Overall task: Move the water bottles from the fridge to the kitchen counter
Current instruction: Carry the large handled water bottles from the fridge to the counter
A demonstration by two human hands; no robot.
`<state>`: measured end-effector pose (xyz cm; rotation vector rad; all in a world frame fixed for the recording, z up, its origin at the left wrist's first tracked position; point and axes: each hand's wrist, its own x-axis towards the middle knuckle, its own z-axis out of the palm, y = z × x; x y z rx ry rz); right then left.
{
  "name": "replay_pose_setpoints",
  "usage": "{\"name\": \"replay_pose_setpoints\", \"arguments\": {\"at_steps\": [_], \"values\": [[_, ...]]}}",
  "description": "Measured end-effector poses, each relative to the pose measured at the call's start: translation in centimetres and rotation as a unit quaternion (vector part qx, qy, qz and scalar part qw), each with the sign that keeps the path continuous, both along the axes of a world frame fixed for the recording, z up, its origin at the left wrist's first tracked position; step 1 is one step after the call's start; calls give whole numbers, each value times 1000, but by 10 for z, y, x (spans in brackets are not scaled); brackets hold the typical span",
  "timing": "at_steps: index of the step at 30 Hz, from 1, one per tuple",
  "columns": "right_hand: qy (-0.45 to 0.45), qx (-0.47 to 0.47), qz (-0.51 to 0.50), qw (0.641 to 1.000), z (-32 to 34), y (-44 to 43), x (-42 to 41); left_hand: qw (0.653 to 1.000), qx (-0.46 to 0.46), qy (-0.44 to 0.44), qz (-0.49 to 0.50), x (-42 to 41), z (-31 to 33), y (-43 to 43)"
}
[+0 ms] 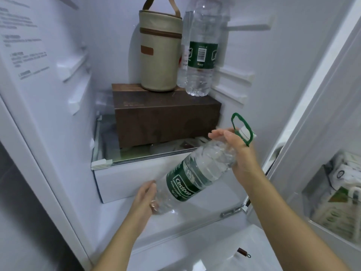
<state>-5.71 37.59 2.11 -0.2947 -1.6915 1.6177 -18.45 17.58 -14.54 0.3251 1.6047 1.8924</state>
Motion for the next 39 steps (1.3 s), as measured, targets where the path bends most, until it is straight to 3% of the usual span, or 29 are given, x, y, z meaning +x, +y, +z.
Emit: {"name": "replay_pose_setpoints", "arguments": {"at_steps": [2,5,10,17,22,27,39], "values": [[15,-33,-12,999,-5,1,1,991,56,-124,19,6,7,8],[23,-74,-31,996,-16,3,5,981,62,-171,66,9,8,19],[62,-80,-70,992,-21,-12,11,980,57,-173,85,5,4,23],[105,-36,-64,992,-11,-34,29,961,140,-226,70,8,6,19],[167,-26,-96,981,-3,-43,57,954,187,-233,22,24,17,23],[169,0,-94,981,5,-45,92,957,184,-224,-14,56,38,26],[218,20,-136,966,15,-55,268,954,177,-216,-112,200,57,39]]}}
